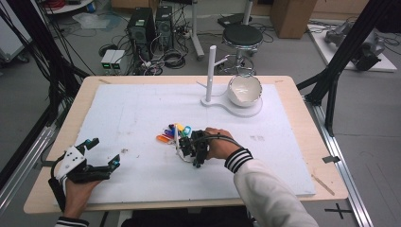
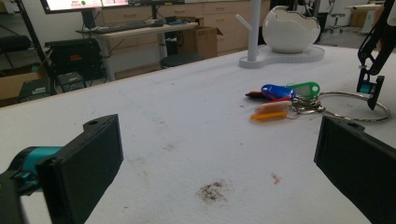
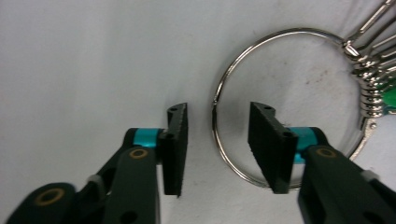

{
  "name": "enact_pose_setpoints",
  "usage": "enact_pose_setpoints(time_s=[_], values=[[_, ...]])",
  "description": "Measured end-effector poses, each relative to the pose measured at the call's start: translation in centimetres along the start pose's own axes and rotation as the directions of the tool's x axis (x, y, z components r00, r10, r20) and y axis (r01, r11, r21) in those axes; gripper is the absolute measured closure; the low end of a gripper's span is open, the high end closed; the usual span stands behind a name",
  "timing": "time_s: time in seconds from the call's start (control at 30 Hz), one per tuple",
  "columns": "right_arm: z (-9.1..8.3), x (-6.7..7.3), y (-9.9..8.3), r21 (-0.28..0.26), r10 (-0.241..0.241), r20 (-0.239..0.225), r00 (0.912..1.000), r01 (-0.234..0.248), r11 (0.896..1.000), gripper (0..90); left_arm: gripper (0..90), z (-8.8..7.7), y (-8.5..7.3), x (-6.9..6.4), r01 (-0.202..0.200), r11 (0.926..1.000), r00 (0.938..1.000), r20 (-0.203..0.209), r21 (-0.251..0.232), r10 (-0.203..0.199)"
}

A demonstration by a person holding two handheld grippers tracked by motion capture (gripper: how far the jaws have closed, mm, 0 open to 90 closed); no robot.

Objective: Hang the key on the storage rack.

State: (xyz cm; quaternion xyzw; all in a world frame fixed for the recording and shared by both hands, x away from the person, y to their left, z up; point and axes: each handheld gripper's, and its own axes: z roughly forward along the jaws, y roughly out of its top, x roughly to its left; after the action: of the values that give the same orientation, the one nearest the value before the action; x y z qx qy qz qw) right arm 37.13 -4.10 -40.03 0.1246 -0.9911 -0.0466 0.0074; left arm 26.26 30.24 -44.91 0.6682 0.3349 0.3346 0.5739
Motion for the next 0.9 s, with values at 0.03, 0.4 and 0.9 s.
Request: enact_pose_setpoints(time_s=[0.03, 0.4, 0.9], values=[[0.01, 0.04, 0.0, 0.006, 0.0, -0.002, 1.0, 0.0, 1.0, 62.9, 1.7, 0.0, 0.0, -0.01, 0.001, 1.0, 1.0, 0.0, 0.0, -0.001], [0.06, 0.16, 0.02, 0.031, -0.011, -0.003, 0.9999, 0.011, 0.999, 73.6, 1.7, 0.0, 0.0, -0.01, 0.001, 1.0, 1.0, -0.001, 0.0, -0.001], [0.36, 0.21, 0.32, 0.055, -0.065, 0.012, 0.9978, 0.065, 0.996, 82.7, 1.7, 0.0, 0.0, -0.01, 0.001, 1.0, 1.0, 0.0, 0.0, -0.001]])
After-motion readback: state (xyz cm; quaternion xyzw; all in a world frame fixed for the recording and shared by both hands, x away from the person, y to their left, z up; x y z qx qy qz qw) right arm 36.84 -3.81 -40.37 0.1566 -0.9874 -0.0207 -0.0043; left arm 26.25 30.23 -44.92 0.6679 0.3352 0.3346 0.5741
